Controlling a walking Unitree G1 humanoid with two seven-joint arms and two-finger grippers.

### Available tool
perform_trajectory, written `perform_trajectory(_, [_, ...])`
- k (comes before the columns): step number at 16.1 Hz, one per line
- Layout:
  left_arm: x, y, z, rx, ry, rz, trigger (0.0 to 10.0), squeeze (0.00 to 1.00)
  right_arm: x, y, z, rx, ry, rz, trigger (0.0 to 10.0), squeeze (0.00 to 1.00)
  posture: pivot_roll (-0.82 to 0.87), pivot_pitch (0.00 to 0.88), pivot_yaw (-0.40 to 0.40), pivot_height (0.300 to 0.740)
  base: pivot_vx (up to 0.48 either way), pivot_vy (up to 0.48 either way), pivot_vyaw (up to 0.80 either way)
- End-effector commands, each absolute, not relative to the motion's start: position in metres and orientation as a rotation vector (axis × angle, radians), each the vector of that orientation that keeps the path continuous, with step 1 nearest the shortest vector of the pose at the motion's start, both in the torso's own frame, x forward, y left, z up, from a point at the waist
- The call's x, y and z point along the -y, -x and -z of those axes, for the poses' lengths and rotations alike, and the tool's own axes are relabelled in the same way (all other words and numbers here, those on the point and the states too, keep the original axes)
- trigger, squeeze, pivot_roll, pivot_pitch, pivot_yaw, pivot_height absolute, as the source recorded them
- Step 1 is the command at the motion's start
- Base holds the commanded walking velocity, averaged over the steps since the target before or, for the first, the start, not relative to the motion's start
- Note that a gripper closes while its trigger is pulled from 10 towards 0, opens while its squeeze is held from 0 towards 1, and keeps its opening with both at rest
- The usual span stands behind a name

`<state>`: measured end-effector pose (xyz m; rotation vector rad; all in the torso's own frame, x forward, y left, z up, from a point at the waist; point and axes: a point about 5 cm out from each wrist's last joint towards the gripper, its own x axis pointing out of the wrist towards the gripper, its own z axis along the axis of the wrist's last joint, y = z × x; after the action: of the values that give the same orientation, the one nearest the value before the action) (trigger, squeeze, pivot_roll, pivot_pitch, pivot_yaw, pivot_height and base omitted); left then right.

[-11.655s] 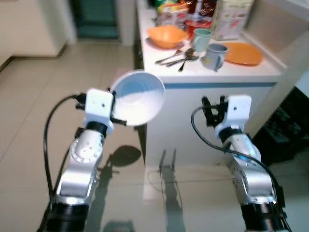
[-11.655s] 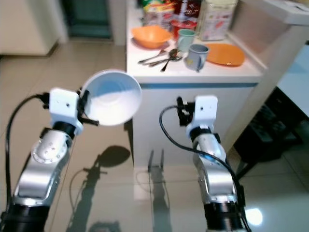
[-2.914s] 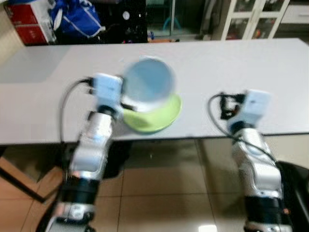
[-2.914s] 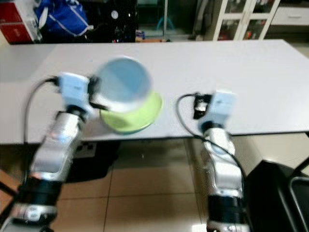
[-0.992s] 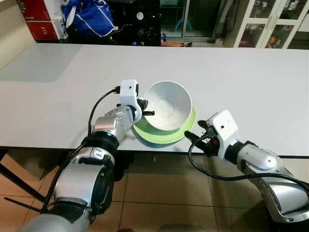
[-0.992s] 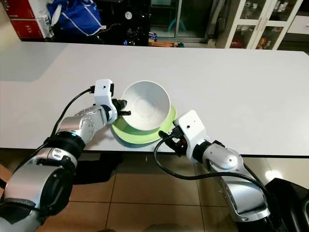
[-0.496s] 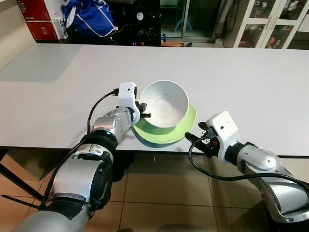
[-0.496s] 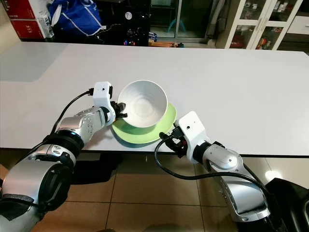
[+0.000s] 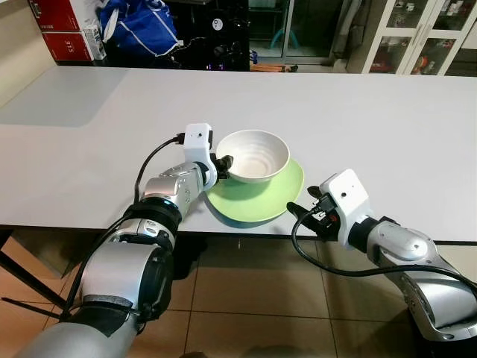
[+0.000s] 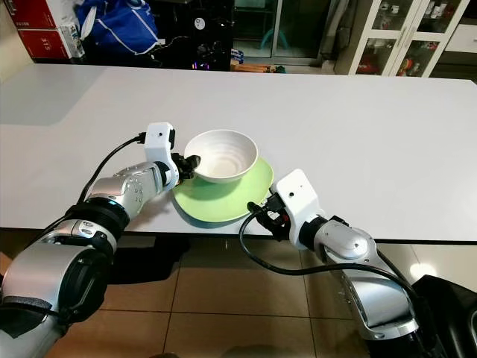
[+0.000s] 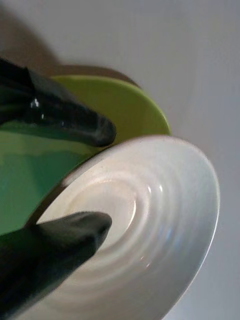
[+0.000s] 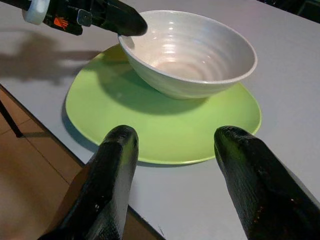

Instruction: Setting the table

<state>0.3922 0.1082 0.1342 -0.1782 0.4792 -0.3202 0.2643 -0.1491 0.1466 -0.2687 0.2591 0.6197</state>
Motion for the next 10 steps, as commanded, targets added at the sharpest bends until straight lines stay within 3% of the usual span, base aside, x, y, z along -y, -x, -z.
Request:
perform_trajectory(1, [-0.106,-0.394,-0.141,-0.484,0.145,0.352,10.0,1.0,0.155,-0.267,-0.151,-0.256,0.29,-0.596,10.0,0.0,0.0,0.0,0.026,0.74,0.0,0.0,0.0])
perform_trajectory(5, [-0.108,-0.393,-0.143,-0.506,0.083,0.384,10.0,1.0,0.158,-0.269,-0.152,-0.26,0.315,-0.6,10.0,0.0,0.0,0.0,0.021,0.74,0.0,0.0,0.0])
perform_trajectory(6, [-0.11,-0.393,-0.144,-0.515,0.074,0.388,10.0,0.68,0.158,-0.269,-0.151,-0.262,0.321,-0.608,10.0,0.0,0.0,0.0,0.021,0.74,0.0,0.0,0.0])
perform_trajectory(7, [-0.113,-0.393,-0.145,-0.522,0.061,0.387,10.0,0.0,0.157,-0.269,-0.151,-0.265,0.325,-0.618,10.0,0.0,0.01,0.0,0.019,0.74,0.0,0.0,0.0])
perform_trajectory(10, [-0.122,-0.39,-0.149,-0.56,0.031,0.382,10.0,0.0,0.159,-0.268,-0.149,-0.275,0.344,-0.632,10.0,0.0,0.01,0.0,0.018,0.74,0.0,0.0,0.0])
